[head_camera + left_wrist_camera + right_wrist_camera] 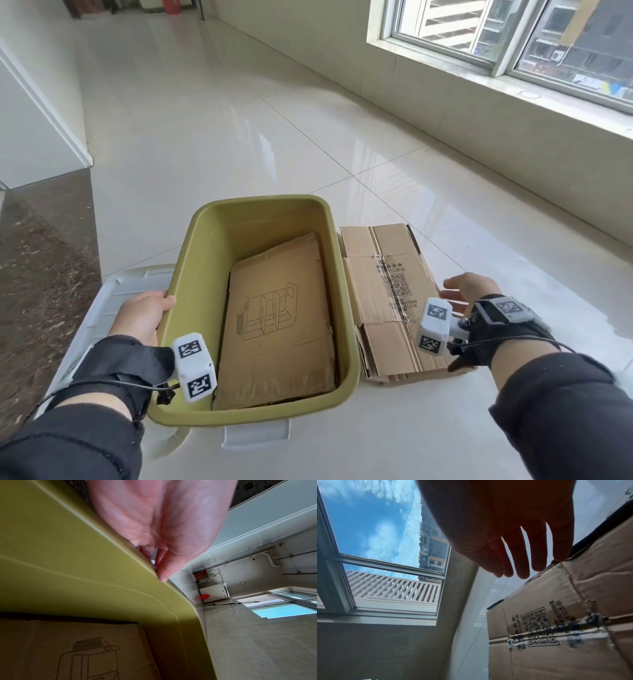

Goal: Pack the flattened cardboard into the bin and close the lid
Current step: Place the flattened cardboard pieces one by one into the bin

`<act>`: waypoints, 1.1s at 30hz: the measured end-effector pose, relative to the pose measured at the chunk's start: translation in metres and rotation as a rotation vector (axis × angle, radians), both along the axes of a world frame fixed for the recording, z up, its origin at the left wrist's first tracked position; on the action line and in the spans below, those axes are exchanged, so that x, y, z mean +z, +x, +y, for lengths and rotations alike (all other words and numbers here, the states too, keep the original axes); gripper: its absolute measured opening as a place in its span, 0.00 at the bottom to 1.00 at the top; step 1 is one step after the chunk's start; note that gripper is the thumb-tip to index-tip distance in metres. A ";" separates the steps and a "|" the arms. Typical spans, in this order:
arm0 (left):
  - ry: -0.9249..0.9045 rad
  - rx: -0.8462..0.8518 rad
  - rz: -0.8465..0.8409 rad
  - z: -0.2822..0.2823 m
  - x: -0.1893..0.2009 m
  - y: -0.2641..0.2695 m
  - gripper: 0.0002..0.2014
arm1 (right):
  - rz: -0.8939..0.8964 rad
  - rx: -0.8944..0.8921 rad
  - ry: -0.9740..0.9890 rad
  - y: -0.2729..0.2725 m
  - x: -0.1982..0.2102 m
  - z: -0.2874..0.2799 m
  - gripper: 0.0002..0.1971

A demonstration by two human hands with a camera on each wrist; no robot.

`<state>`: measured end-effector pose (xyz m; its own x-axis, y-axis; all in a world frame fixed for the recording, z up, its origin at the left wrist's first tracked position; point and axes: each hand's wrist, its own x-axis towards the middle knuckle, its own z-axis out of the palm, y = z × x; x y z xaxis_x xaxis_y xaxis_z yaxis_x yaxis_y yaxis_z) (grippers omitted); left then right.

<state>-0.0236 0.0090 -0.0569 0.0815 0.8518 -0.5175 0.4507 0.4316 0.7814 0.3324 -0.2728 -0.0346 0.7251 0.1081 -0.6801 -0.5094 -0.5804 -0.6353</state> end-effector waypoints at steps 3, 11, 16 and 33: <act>-0.010 0.030 -0.027 0.001 -0.001 0.000 0.18 | -0.032 0.063 -0.087 0.006 -0.016 0.000 0.13; -0.015 0.041 -0.062 -0.002 0.000 0.000 0.18 | -0.160 0.262 -0.358 0.013 -0.047 0.003 0.19; -0.022 0.038 -0.083 -0.004 0.005 0.003 0.18 | -0.136 0.313 -0.443 0.018 -0.057 0.002 0.19; -0.027 0.048 -0.099 -0.008 0.008 0.005 0.19 | 0.219 0.315 -0.285 0.011 -0.094 -0.010 0.29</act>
<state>-0.0187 0.0007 -0.0493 0.0922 0.8418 -0.5318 0.3503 0.4725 0.8087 0.3434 -0.2830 -0.1289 0.5235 0.0872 -0.8476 -0.3844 -0.8636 -0.3263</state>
